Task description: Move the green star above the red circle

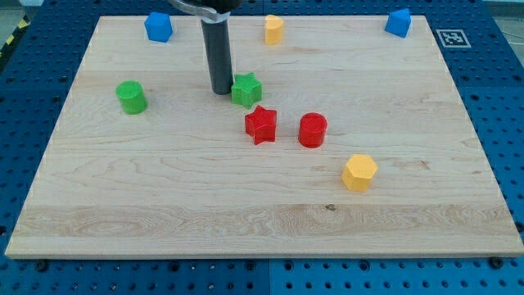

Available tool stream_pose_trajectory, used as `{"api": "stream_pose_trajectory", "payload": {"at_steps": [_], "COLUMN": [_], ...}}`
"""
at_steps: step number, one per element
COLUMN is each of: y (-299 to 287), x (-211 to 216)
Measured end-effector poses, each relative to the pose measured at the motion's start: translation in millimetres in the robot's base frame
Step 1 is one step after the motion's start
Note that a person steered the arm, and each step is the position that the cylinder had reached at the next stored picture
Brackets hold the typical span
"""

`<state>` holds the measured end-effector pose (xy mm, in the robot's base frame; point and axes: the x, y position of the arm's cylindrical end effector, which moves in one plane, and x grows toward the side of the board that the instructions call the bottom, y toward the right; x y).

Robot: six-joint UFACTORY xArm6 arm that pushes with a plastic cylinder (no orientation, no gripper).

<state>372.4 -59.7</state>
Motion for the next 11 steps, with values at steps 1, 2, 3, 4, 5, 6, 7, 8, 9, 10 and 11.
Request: {"api": "stream_pose_trajectory", "payload": {"at_steps": [1, 2, 3, 4, 5, 6, 7, 8, 9, 10, 11], "y": [16, 17, 17, 17, 24, 31, 45, 72, 85, 96, 110], "x": [0, 2, 9, 11, 11, 11, 11, 11, 11, 11, 11]}}
